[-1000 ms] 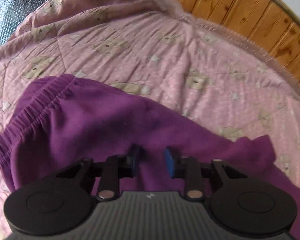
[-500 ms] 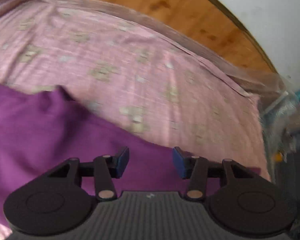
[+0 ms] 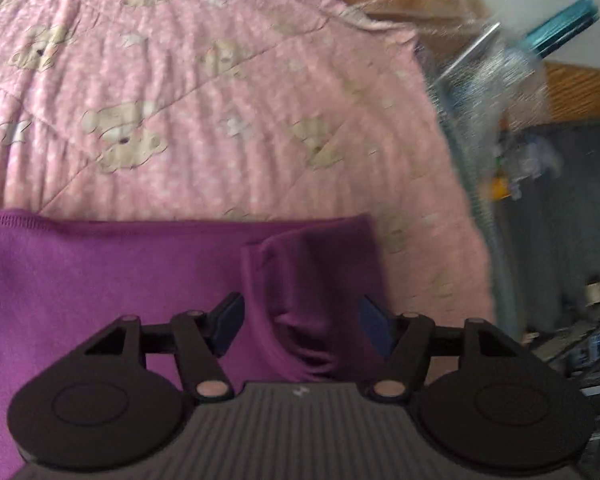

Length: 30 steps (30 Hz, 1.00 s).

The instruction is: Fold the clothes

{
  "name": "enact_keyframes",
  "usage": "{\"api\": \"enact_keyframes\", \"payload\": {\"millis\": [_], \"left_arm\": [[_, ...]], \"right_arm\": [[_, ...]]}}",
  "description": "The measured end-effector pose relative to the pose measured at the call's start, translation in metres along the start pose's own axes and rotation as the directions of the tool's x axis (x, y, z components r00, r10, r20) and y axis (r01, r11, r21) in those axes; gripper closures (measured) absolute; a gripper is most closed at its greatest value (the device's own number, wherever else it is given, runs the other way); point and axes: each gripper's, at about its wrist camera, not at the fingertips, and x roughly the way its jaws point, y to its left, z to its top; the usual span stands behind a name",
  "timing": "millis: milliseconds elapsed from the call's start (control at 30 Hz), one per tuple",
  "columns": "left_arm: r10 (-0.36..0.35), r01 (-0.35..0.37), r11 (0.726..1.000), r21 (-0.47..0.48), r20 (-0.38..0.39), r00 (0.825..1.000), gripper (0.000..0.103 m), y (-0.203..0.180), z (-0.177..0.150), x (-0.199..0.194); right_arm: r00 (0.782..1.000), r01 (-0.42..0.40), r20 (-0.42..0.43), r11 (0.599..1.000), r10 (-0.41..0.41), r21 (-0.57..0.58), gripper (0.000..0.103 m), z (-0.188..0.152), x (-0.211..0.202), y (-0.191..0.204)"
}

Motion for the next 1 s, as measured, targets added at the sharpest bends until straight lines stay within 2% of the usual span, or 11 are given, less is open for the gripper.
{"api": "enact_keyframes", "payload": {"millis": [133,233,300,400,533,633,700,800,867,933,1000], "left_arm": [[0.066,-0.066,0.998,-0.001,0.011,0.998,0.042,0.006,-0.002,0.021],[0.104,-0.106,0.993,0.052,0.038,0.994,0.047,0.001,-0.006,0.024],[0.127,-0.131,0.987,0.092,0.051,0.991,0.047,-0.009,-0.014,0.023],[0.170,-0.178,0.970,0.165,0.064,0.983,0.051,-0.021,-0.024,0.021],[0.177,-0.190,0.968,0.165,0.089,0.980,0.053,-0.026,-0.024,0.006],[0.111,-0.133,0.977,0.165,0.136,0.984,0.047,-0.049,-0.030,-0.013],[0.144,-0.163,0.969,0.184,0.113,0.983,0.046,-0.047,-0.032,-0.011],[0.135,-0.146,0.979,0.140,0.086,0.987,0.048,-0.045,-0.021,-0.007],[0.058,-0.070,0.988,0.136,0.088,0.994,0.034,-0.052,-0.016,-0.021],[-0.016,0.002,0.988,0.156,0.087,0.996,0.017,-0.063,-0.006,-0.032],[-0.054,0.039,0.981,0.190,0.073,0.996,0.014,-0.071,-0.001,-0.041]], "right_arm": [[0.989,-0.148,0.034,0.987,0.146,0.066,0.055,-0.001,-0.015,-0.016],[0.958,-0.278,0.123,0.939,0.258,0.200,0.057,0.001,-0.033,-0.038],[0.974,-0.226,0.103,0.925,0.204,0.304,0.059,-0.003,-0.024,-0.051],[0.988,-0.152,0.042,0.924,0.147,0.351,0.083,-0.018,-0.003,-0.057],[0.985,-0.170,0.033,0.928,0.169,0.331,0.081,-0.021,-0.009,-0.063],[0.989,-0.141,0.092,0.904,0.113,0.403,0.059,-0.018,-0.031,-0.080],[0.995,-0.101,0.058,0.895,0.084,0.435,0.049,-0.023,-0.023,-0.087],[0.999,-0.045,-0.004,0.898,0.052,0.437,0.063,-0.028,-0.009,-0.091],[1.000,-0.016,0.015,0.941,0.012,0.337,0.095,-0.018,-0.019,-0.076],[0.997,0.021,0.075,0.983,-0.035,0.185,0.095,-0.004,-0.041,-0.046],[0.989,0.013,0.145,0.999,-0.020,0.048,0.095,0.009,-0.061,-0.014]]}}
